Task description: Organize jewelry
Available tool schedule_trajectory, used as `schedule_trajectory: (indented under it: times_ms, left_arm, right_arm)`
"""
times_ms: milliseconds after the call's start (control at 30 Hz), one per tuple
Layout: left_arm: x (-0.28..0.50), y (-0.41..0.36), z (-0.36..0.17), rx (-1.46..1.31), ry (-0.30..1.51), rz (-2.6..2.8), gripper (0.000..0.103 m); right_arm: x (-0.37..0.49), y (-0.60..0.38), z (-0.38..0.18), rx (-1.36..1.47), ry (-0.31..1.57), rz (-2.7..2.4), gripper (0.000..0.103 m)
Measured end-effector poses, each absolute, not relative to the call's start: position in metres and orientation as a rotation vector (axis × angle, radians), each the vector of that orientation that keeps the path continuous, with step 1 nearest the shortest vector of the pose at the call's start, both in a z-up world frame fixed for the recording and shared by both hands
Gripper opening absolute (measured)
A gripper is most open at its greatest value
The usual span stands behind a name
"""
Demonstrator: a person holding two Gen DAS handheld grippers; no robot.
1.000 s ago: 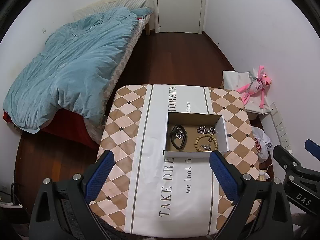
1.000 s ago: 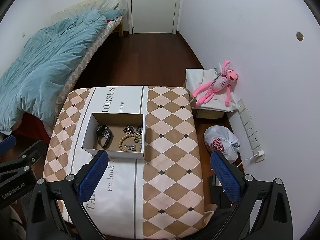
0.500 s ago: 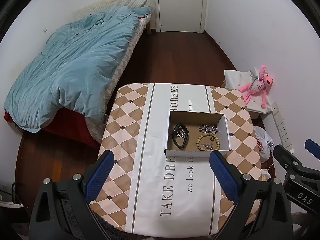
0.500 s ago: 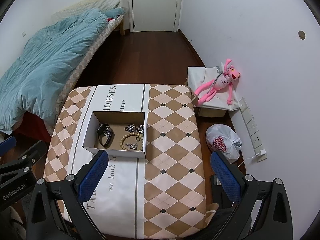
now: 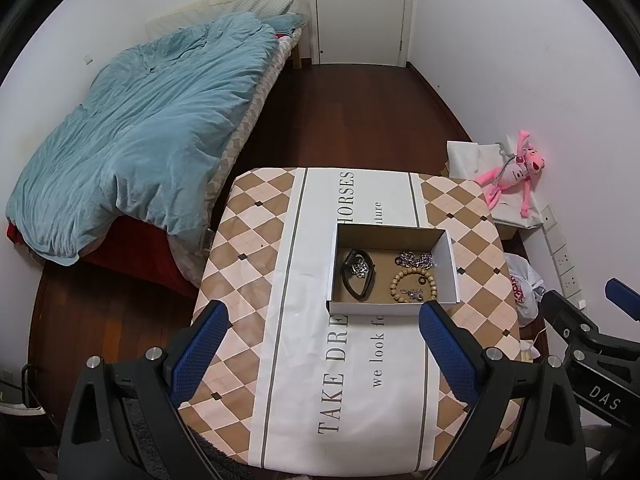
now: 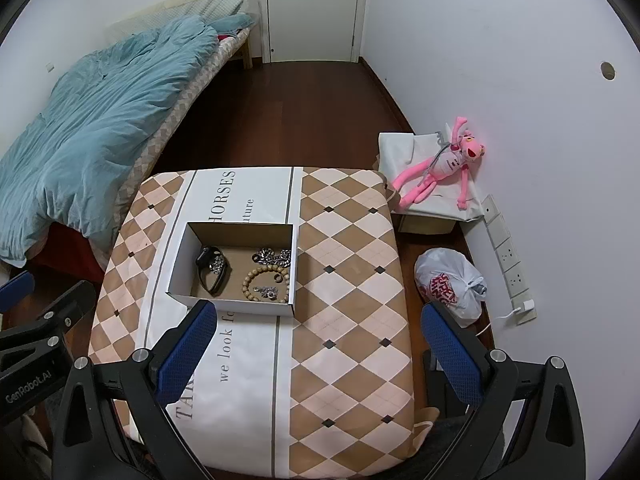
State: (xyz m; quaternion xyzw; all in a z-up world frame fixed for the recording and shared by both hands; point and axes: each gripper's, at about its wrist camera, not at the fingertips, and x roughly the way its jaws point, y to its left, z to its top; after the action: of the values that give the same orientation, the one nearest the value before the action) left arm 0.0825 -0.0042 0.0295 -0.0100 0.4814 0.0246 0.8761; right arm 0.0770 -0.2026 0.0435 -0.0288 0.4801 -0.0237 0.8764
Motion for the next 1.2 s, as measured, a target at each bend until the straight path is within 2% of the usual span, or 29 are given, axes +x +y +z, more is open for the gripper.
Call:
schedule_trajectory:
  times_ms: [1200]
  left_arm:
    - [0.0821, -0.0058, 0.0302, -0.011, 1.003, 0.054, 0.097]
  right_arm:
    - [0.0795, -0.2046, 0.0415, -0.061, 1.004, -0.045, 0.103]
